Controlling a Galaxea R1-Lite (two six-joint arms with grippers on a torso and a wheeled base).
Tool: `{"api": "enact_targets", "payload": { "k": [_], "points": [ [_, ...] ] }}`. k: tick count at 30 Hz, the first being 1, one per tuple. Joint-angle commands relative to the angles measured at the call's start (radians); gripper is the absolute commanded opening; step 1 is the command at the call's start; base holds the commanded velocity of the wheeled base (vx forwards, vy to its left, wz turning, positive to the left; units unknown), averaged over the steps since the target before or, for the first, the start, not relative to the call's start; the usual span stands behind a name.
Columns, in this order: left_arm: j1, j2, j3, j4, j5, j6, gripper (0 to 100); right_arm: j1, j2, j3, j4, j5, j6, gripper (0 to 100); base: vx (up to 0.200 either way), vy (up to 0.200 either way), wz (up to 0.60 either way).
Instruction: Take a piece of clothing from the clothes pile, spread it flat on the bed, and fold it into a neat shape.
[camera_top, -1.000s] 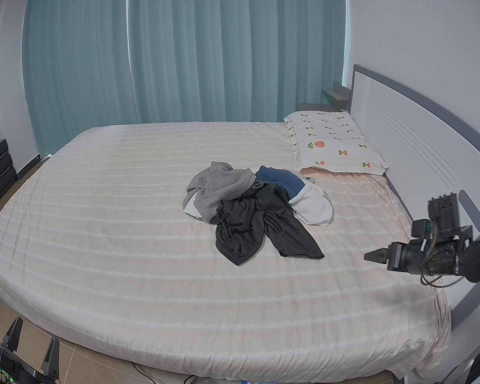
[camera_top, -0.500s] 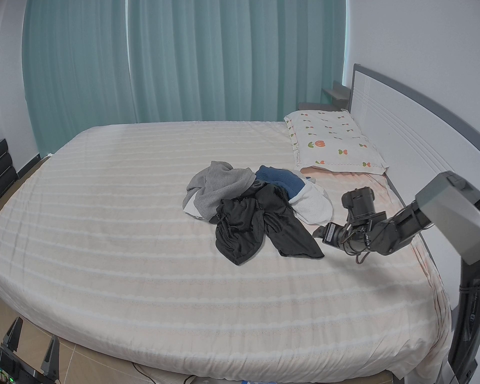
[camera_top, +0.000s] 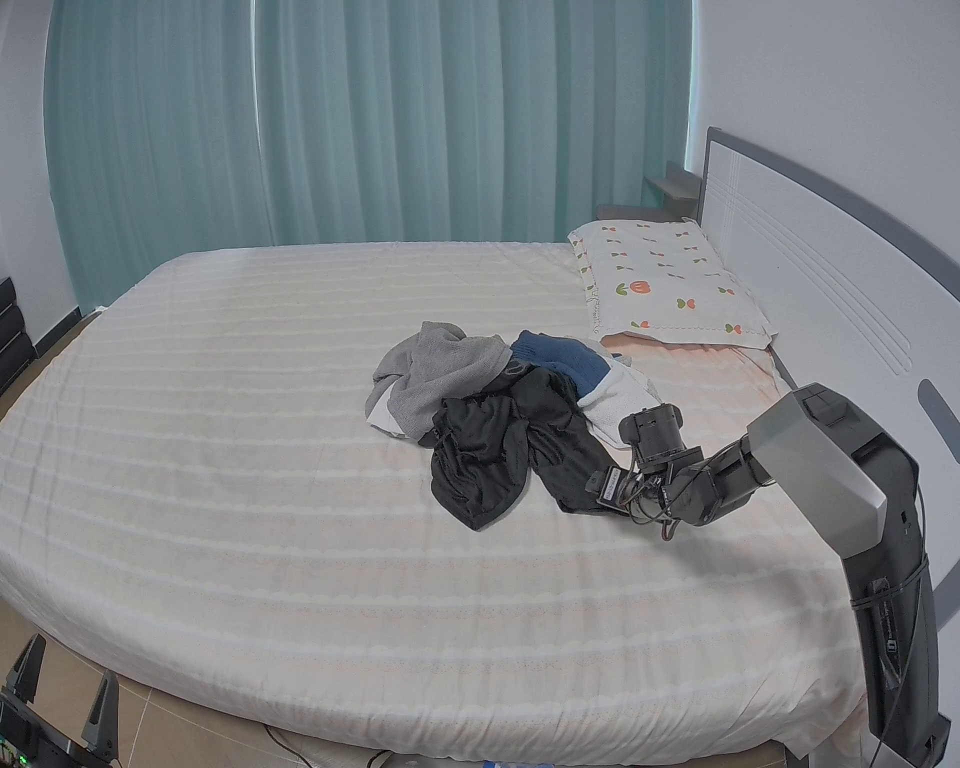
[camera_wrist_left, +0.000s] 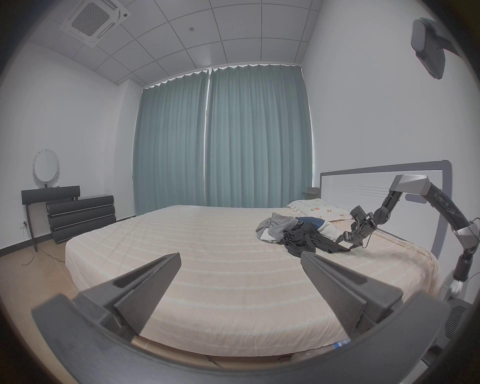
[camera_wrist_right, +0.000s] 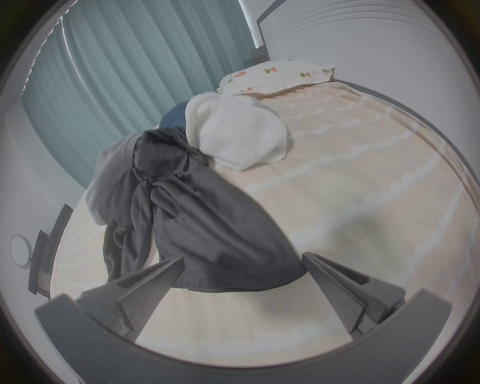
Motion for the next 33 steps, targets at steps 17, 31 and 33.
{"api": "enact_targets", "payload": {
  "k": [17,31,33],
  "points": [
    [0.001,-0.015,0.018,-0.001,0.0,0.0,100,0.025,0.11,-0.143,0.008,-0.038,0.0,0,0.0,0.0,0.0],
    [0.001,-0.015,0.018,0.001,0.0,0.0,100,0.042,-0.172,0.129,0.001,0.039,0.034,0,0.0,0.0,0.0],
    [-0.001,-0.015,0.018,-0.001,0.0,0.0,100,0.045,-0.256,0.236,-0.009,0.115,0.08,0,0.0,0.0,0.0]
  ]
}}
